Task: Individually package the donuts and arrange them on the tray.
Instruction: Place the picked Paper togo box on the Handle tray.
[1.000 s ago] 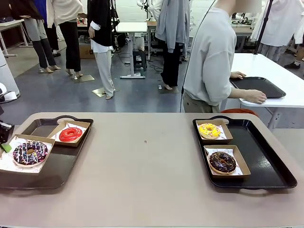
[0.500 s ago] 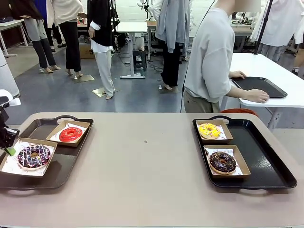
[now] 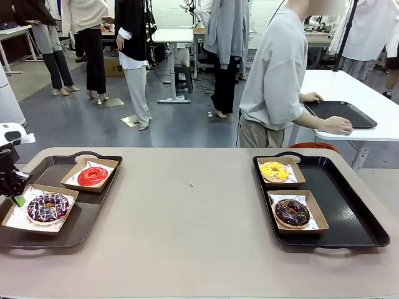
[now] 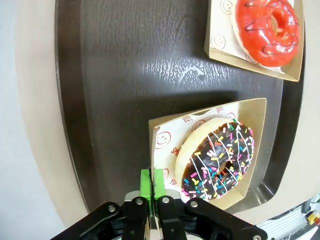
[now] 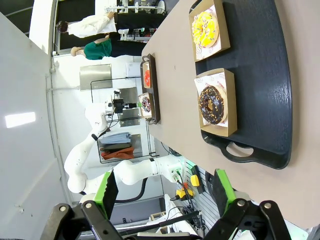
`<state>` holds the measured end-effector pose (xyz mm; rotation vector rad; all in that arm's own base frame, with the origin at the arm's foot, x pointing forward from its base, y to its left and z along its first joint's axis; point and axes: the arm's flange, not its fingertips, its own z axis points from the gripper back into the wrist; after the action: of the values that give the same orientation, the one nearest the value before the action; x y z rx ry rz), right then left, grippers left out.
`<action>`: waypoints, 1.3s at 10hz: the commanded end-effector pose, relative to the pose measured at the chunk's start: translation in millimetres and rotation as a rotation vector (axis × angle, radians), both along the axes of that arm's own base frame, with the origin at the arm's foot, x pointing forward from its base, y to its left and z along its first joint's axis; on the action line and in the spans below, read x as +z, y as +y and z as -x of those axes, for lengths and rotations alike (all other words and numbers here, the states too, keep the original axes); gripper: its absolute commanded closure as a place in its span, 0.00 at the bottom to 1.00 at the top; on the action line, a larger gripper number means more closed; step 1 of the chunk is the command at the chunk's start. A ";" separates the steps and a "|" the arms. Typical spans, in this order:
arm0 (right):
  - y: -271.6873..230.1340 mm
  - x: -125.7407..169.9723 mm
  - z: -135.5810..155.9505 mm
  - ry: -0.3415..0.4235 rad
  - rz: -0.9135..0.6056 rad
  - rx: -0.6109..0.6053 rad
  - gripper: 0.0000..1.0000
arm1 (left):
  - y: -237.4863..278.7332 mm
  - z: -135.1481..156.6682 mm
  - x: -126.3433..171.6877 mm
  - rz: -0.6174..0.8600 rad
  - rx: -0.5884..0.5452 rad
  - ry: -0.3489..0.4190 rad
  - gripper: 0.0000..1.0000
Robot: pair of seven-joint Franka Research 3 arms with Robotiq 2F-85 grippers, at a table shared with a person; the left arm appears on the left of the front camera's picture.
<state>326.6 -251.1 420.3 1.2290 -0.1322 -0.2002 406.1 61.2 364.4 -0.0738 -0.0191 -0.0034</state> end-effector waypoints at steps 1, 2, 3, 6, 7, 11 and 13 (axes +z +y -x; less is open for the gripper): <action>-0.6 0.4 -0.1 0.001 -0.004 -0.001 0.00 | 1.0 -3.3 3.6 -0.036 0.003 -0.022 0.37; -0.6 0.4 -0.1 0.001 -0.004 -0.001 0.00 | 1.4 -2.0 7.5 -0.034 -0.001 -0.033 0.00; -0.6 0.4 -0.1 0.001 -0.004 -0.001 0.00 | 2.4 -1.0 12.3 -0.031 -0.004 -0.042 0.36; -0.6 0.4 -0.1 0.001 -0.004 -0.001 0.00 | 3.2 5.8 26.8 -0.029 -0.021 -0.064 0.00; -0.6 0.4 -0.1 0.001 -0.004 -0.001 0.00 | 0.3 10.1 33.3 -0.023 -0.044 -0.072 0.40; -0.6 0.4 -0.1 0.001 -0.004 -0.001 0.00 | -0.2 25.1 87.6 0.250 -0.110 -0.248 0.11; -0.6 0.4 -0.1 0.001 -0.004 -0.001 0.00 | 26.0 24.2 117.1 0.460 -0.076 -0.229 0.11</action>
<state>326.7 -251.0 420.3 1.2289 -0.1319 -0.2000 378.8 69.6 475.9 -0.4030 -0.2797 -0.0765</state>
